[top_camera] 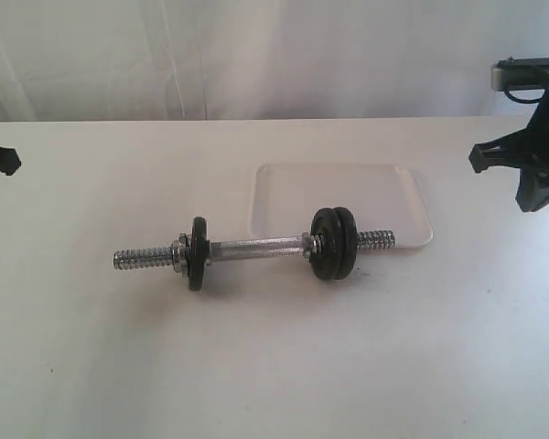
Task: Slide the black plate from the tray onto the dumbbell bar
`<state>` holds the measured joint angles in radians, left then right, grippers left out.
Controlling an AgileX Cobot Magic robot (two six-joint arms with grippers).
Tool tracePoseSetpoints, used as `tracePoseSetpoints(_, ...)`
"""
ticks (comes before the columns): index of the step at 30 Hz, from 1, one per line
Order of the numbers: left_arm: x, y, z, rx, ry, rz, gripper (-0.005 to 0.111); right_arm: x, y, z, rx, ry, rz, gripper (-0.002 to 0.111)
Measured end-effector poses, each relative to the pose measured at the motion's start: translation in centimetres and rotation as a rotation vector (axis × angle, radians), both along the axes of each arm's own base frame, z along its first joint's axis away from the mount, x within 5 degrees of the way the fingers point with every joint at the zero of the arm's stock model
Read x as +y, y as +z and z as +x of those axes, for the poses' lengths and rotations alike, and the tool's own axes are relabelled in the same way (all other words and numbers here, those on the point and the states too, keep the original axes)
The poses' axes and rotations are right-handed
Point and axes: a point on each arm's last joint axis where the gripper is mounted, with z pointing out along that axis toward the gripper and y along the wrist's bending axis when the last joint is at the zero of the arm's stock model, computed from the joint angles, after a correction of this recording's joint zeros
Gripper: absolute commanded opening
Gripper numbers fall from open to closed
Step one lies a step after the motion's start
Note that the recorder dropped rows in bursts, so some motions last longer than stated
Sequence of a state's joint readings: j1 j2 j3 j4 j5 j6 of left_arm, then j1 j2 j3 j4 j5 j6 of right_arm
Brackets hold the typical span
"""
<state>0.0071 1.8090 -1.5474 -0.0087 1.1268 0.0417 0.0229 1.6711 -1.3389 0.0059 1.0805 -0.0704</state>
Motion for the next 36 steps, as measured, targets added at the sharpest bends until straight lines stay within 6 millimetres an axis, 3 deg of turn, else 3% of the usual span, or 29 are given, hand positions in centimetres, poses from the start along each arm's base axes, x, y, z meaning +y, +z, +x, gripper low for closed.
tracePoseSetpoints(4,0.7,0.4,-1.5,0.004,0.005,0.009,0.000,0.0,0.1,0.0,0.002,-0.003,0.001,0.000)
tracePoseSetpoints(10,0.7,3.2,-3.0,-0.077,0.003,0.011,0.000,0.0,0.3,-0.7,0.048,-0.002,0.000,0.000)
tracePoseSetpoints(14,0.6,5.3,-4.2,-0.142,0.003,0.013,0.000,0.0,2.0,-1.8,0.022,-0.002,0.000,0.000)
tracePoseSetpoints(19,0.6,8.4,-6.4,-0.241,0.004,0.015,0.000,-0.1,5.6,-4.2,-0.072,-0.001,-0.003,0.000)
tracePoseSetpoints(26,0.5,13.5,-11.2,-0.425,0.004,0.020,0.000,-0.3,10.5,-9.6,-0.253,-0.002,0.001,0.000)
tracePoseSetpoints(29,0.4,15.4,-14.4,-0.515,0.003,0.022,0.000,-0.3,11.9,-12.3,-0.320,-0.002,0.002,0.000)
tracePoseSetpoints(36,0.3,16.5,-22.1,-0.650,0.005,0.035,0.000,-0.5,14.9,-18.8,-0.510,-0.002,0.007,0.000)
